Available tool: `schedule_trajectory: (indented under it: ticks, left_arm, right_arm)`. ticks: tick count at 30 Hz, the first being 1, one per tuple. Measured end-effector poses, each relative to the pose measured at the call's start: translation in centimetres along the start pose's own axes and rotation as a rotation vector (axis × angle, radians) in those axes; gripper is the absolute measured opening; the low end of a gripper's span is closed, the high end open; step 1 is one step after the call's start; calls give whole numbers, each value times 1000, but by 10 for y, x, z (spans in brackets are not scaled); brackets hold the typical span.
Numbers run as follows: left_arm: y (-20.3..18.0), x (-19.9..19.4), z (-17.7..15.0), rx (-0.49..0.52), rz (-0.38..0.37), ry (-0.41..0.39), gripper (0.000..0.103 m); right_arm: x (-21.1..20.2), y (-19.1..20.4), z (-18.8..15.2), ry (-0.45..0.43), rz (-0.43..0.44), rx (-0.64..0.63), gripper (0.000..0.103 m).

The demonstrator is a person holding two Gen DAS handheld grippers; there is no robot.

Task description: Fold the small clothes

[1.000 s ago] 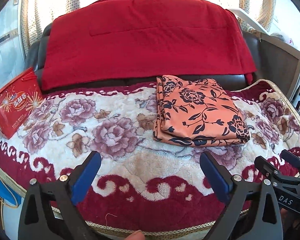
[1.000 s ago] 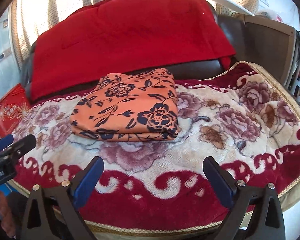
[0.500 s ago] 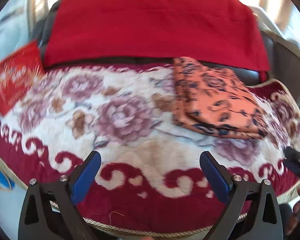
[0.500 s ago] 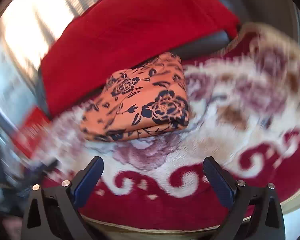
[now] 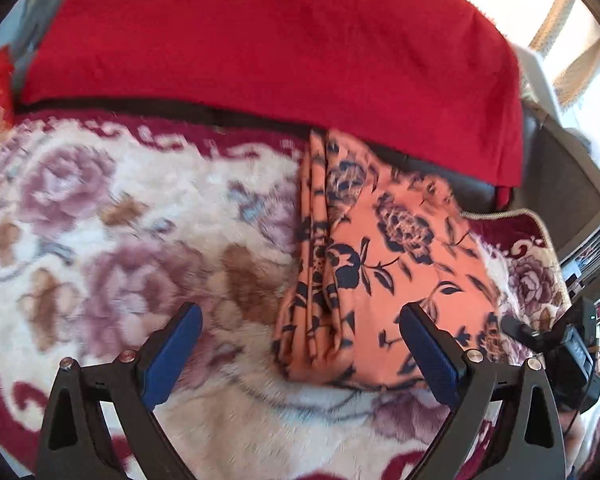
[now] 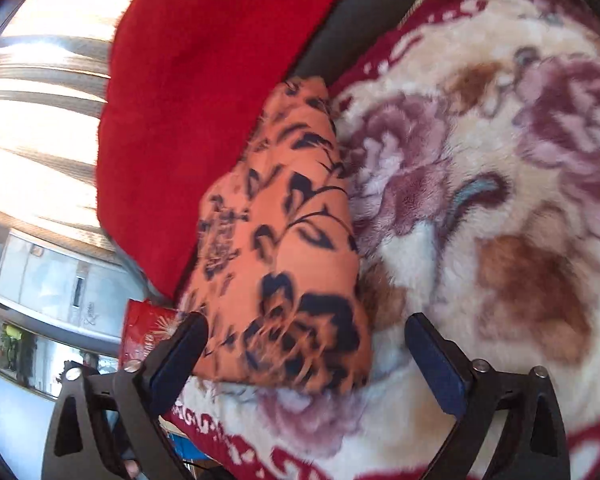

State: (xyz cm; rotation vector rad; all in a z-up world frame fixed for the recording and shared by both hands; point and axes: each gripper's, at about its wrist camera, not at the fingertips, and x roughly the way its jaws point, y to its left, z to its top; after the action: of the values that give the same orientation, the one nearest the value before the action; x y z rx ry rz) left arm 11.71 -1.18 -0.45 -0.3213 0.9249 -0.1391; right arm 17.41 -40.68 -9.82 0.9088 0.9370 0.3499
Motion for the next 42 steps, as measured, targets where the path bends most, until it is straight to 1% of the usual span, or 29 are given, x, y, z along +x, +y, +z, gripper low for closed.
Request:
schedule_trajectory:
  ticks: [1,2,3,4,5,6,7,9,11,12,13,14,15,16,17,18,20,22,25,27,28,29,30,32,34,35,37,39,42]
  left_arm:
    - [-1,10,0,5,7,23,87]
    - [-1,19,0,11,12,48,69]
    - [-1,30,-3,12,-5,94,60]
    - [0,34,-4,-1,-22,107,56]
    - [-1,30,-5,-9,-23,88,41]
    - [-4,24,-6,-5,-57,79,31]
    - [-7,20,-7,-8,-64,78,29]
    - [-12,14,-11,-18,-72,67,29]
    - [-15,24,-20,-13,-35,73,36]
    - [-14,28,-22,-2,-26,69,38]
    - [-15,29,-23,4,-27,59,38]
    - [-15,25,-23,15,-37,52,41]
    - [-13,23,-21,15,-43,52,42]
    - [-12,19,-20,10,-45,49,47]
    - [-8,14,-19,0,-45,40,50]
    - [-6,10,-18,-3,-49,28,52]
    - [-6,11,-18,26,-30,16,53]
    - [-2,22,-18,29,-27,48,54]
    - [1,23,-20,28,-39,36,54]
    - [3,24,-20,30,-51,36,54]
    - [6,22,-20,18,-69,46,54]
    - [8,19,-17,10,-84,49,53]
    - [12,13,-13,5,-116,40,53]
    - [12,5,-7,19,-133,-1,53]
    - [11,9,0,48,-112,-14,53]
    - [12,22,0,51,-79,24,52]
    - [20,36,-1,20,-81,63,52]
    - [22,31,-2,18,-89,41,52]
    - [21,29,-5,38,-76,24,54]
  right_arm:
    - [4,2,1,9,-14,-15,48]
    - [11,7,2,41,-29,-44,34]
    - [15,14,3,60,-66,-79,34]
    - [16,22,3,59,-101,-129,30]
    - [14,37,1,54,-157,-210,29]
    - [10,48,-1,43,-192,-263,26]
    - [4,60,-2,26,-226,-318,25]
    - [-5,74,-1,-9,-291,-402,25]
    - [0,67,2,9,-321,-406,25]
    - [8,55,5,30,-315,-364,26]
    - [16,42,6,61,-279,-317,31]
    - [15,37,7,59,-240,-294,34]
    - [10,34,7,49,-208,-272,40]
    - [6,32,7,43,-181,-252,68]
    - [0,32,8,34,-153,-236,82]
    - [-5,33,9,13,-143,-237,86]
    - [-14,40,13,-29,-122,-252,86]
    - [-14,43,20,-43,-91,-246,86]
    - [-1,48,39,-13,-44,-226,86]
    - [22,42,47,41,-112,-235,83]
    - [36,33,51,83,-147,-190,71]
    - [41,27,52,100,-138,-158,71]
    - [42,27,53,96,-103,-148,71]
    - [33,38,53,59,-75,-198,73]
    - [28,43,60,18,-81,-194,74]
    - [28,43,67,-5,-85,-184,74]
    - [36,40,75,-4,-110,-174,74]
    - [56,37,81,37,-221,-201,72]
    - [52,59,83,-27,-270,-286,73]
